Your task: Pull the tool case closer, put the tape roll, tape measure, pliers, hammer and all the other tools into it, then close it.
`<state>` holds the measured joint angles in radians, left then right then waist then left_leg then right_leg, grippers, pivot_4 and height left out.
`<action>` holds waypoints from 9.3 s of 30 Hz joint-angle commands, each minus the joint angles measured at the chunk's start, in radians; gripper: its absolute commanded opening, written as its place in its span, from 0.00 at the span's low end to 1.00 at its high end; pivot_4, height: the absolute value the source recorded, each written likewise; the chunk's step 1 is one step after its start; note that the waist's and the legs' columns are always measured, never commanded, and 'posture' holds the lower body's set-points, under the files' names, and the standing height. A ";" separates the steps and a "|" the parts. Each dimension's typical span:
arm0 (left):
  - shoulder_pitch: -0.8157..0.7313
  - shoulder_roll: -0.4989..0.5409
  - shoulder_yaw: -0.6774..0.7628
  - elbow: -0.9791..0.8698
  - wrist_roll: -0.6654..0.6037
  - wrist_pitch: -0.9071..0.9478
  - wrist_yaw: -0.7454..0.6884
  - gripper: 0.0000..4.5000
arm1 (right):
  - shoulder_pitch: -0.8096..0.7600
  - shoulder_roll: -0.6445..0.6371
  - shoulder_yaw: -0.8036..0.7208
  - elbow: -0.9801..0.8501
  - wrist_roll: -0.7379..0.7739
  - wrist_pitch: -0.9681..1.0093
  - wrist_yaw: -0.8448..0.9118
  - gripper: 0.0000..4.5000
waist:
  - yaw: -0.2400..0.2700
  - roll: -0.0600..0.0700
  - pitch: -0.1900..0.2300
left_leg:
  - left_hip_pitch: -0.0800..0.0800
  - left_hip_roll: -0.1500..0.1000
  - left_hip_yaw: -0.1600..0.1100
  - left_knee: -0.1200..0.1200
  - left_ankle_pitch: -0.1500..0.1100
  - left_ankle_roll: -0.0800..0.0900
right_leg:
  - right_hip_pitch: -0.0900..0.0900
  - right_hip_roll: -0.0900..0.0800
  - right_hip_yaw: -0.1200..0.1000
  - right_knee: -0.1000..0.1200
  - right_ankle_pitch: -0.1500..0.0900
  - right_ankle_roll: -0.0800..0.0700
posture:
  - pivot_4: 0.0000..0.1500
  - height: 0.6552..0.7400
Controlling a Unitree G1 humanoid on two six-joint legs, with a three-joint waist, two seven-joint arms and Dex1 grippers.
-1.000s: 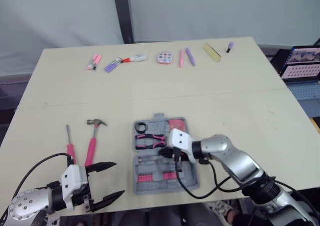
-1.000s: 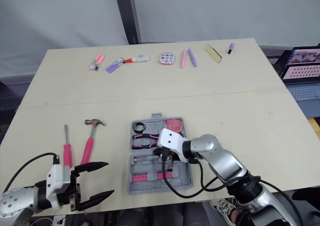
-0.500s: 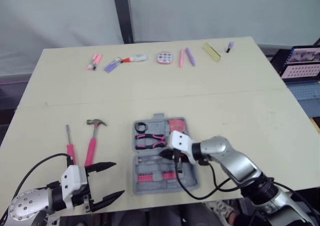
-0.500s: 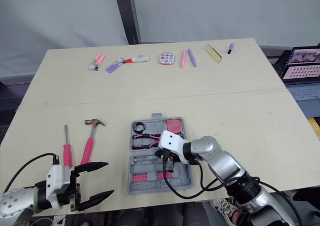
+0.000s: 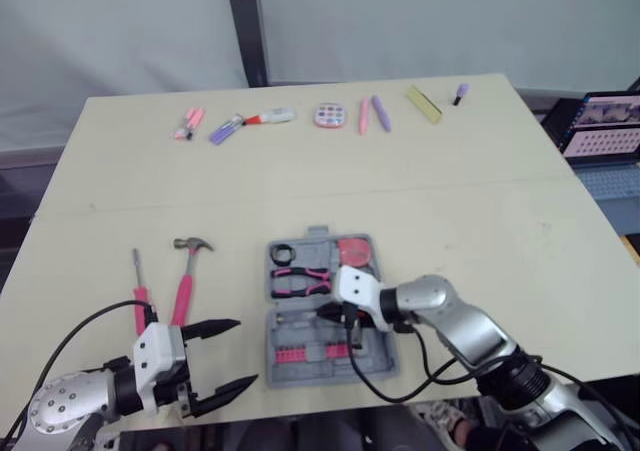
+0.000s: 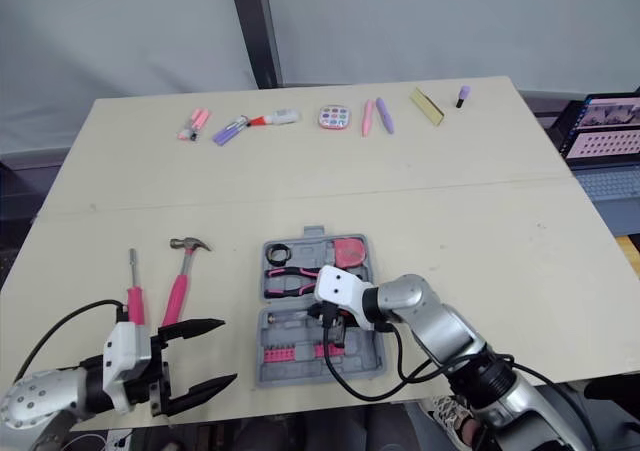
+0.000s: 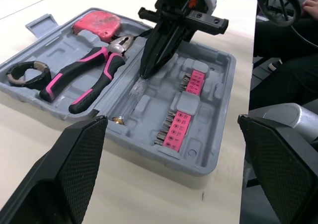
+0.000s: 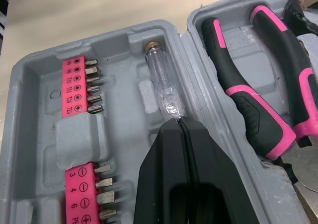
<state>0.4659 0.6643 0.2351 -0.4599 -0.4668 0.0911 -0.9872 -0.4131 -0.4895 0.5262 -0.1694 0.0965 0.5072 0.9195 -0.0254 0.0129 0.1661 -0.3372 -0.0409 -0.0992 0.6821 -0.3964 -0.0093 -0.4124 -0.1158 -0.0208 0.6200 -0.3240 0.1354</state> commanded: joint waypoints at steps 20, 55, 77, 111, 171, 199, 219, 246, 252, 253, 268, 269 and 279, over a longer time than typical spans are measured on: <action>-0.046 0.004 -0.059 -0.128 -0.003 0.101 0.093 1.00 | 0.000 0.031 -0.004 0.021 -0.023 0.048 -0.011 0.01 | 0.000 0.000 0.000 | 0.000 0.000 0.000 0.000 0.000 0.000 | 0.000 0.000 0.000 0.000 0.000 0.000 | 1.00 1.00; -0.105 0.042 -0.009 -0.358 -0.102 0.376 0.218 1.00 | 0.088 0.033 -0.008 0.143 -0.045 0.024 -0.009 0.01 | 0.007 -0.001 -0.004 | 0.003 0.000 0.000 0.001 0.000 0.000 | 0.002 0.000 0.002 0.001 0.000 0.000 | 1.00 1.00; -0.075 0.028 0.020 -0.115 -0.047 0.171 0.061 1.00 | 0.148 0.035 0.021 0.272 -0.070 -0.007 0.001 0.01 | 0.022 -0.004 -0.025 | 0.015 0.000 -0.001 -0.004 -0.001 -0.001 | 0.015 0.000 0.002 -0.003 -0.001 -0.002 | 1.00 1.00; -0.073 -0.035 -0.051 0.039 -0.002 -0.006 0.001 1.00 | 0.258 -0.172 -0.392 -0.431 0.301 0.244 -0.005 0.01 | 0.029 0.000 -0.006 | 0.011 0.003 -0.004 -0.014 0.000 -0.002 | 0.014 0.000 0.001 -0.015 -0.001 -0.002 | 1.00 1.00; 0.177 -0.298 0.117 -0.220 -0.106 0.148 0.495 1.00 | 0.918 -0.201 -0.782 -0.289 0.270 -0.475 0.060 0.98 | 0.050 -0.005 0.001 | 0.011 0.002 -0.002 -0.003 -0.001 0.000 | 0.019 0.001 0.005 -0.016 0.000 0.001 | 1.00 1.00; -0.422 -0.148 0.144 -0.045 -0.017 0.764 0.907 1.00 | 0.891 -0.211 -0.782 -0.292 0.279 -0.499 0.040 0.98 | 0.050 -0.005 0.001 | 0.014 0.000 -0.001 -0.001 -0.001 -0.001 | 0.019 0.002 0.001 -0.009 0.000 0.001 | 1.00 1.00; -0.706 -0.170 -0.047 0.349 0.178 0.748 0.876 1.00 | 0.895 -0.241 -0.802 -0.328 0.247 -0.432 0.014 0.98 | 0.051 -0.005 0.001 | 0.013 0.000 -0.001 0.000 -0.001 -0.001 | 0.017 0.002 0.000 -0.007 0.001 0.002 | 1.00 1.00; -0.826 -0.240 -0.071 0.579 0.265 0.636 0.837 0.48 | 0.902 -0.248 -0.826 -0.349 0.239 -0.385 0.004 1.00 | 0.052 -0.005 0.001 | 0.014 -0.001 -0.001 0.001 -0.001 -0.001 | 0.017 0.001 0.000 -0.003 0.001 0.002 | 1.00 1.00; -0.831 -0.242 -0.072 0.595 0.277 0.622 0.832 0.00 | 0.902 -0.246 -0.825 -0.349 0.236 -0.381 0.006 1.00 | 0.053 -0.005 0.001 | 0.014 -0.001 -0.001 0.001 -0.001 -0.001 | 0.017 0.001 0.000 -0.002 0.001 0.002 | 1.00 1.00; -0.832 -0.242 -0.073 0.598 0.280 0.620 0.830 0.00 | 0.903 -0.245 -0.824 -0.349 0.236 -0.381 0.006 1.00 | 0.053 -0.005 0.001 | 0.014 -0.001 -0.001 0.001 -0.001 -0.001 | 0.017 0.001 0.000 -0.002 0.001 0.002 | 1.00 1.00; -0.794 -0.113 -0.119 0.325 0.222 0.735 0.622 0.00 | 0.890 -0.245 -0.840 -0.295 0.278 -0.460 0.069 1.00 | 0.049 -0.007 0.002 | 0.012 0.000 -0.001 0.001 -0.001 -0.001 | 0.016 0.001 0.000 0.000 0.001 0.002 | 1.00 1.00; -0.784 -0.088 -0.130 0.291 0.201 0.747 0.574 0.00 | 0.886 -0.246 -0.838 -0.288 0.282 -0.469 0.079 1.00 | 0.049 -0.007 0.002 | 0.012 0.000 -0.001 0.001 -0.001 -0.001 | 0.015 0.001 0.000 0.000 0.001 0.002 | 1.00 1.00; -0.756 0.110 -0.249 0.078 0.042 0.810 0.222 0.00 | 0.838 -0.248 -0.813 -0.228 0.285 -0.514 0.118 1.00 | 0.051 -0.007 0.003 | 0.012 0.000 -0.001 0.001 -0.001 -0.001 | 0.016 0.000 0.001 -0.001 0.001 0.002 | 1.00 1.00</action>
<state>-0.2687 0.7613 -0.0167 -0.3414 -0.4023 0.9047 -0.7340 0.4249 -0.7326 -0.2815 -0.3919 0.3728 0.0157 1.0261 0.0255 0.0063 0.1689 -0.3256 -0.0414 -0.1005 0.6833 -0.3971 -0.0100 -0.3967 -0.1153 -0.0200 0.6178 -0.3231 0.1372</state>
